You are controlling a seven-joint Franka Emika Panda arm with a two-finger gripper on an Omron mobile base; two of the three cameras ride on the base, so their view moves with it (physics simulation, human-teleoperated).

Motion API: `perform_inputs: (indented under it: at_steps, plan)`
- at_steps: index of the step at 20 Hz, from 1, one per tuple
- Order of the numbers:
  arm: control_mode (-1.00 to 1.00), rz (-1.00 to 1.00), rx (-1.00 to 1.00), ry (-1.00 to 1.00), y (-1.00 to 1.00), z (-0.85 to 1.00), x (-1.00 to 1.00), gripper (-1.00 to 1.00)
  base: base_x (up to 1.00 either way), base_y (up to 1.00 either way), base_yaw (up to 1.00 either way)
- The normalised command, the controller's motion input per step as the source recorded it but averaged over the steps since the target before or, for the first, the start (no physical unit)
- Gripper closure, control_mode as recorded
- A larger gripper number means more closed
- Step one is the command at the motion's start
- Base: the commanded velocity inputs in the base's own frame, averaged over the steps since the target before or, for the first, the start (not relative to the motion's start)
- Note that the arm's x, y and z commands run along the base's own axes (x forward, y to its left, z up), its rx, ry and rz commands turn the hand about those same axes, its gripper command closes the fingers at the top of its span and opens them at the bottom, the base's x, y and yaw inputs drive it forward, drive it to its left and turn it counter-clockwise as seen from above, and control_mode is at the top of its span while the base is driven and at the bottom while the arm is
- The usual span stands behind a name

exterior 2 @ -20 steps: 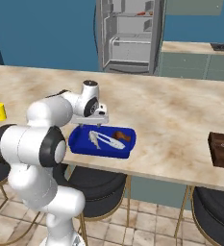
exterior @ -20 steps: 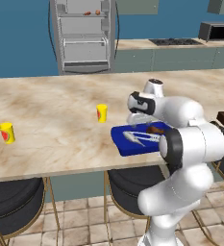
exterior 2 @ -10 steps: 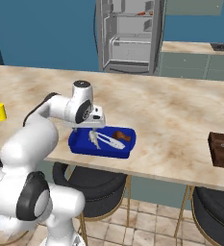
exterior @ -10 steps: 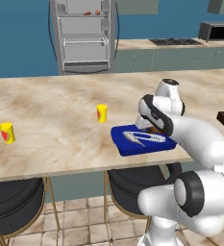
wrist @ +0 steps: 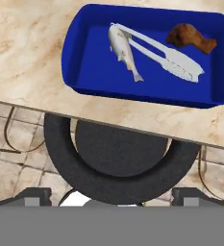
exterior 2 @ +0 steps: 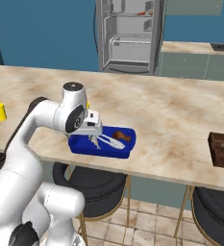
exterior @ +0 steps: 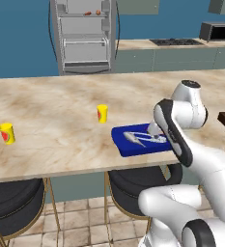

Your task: Gather the carrot and onion from the fridge and place them on a tray on the dining counter. Then gather the chicken drumstick and fish from the fridge and place them on the other tray.

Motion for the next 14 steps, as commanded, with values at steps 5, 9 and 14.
perform_inputs:
  at_steps: [5, 9, 14]
  plan:
    - [-1.0, -0.01, 0.0, -0.07, -0.01, 0.06, -0.97, -1.0, 0.0, 0.0, 0.0]
    - [-1.0, 0.01, -0.01, -0.01, 0.02, -0.01, -0.24, -1.0, 0.0, 0.0, 0.0]
    - [-1.0, -0.04, 0.0, -0.06, -0.04, 0.0, -0.28, -1.0, 0.0, 0.0, 0.0]
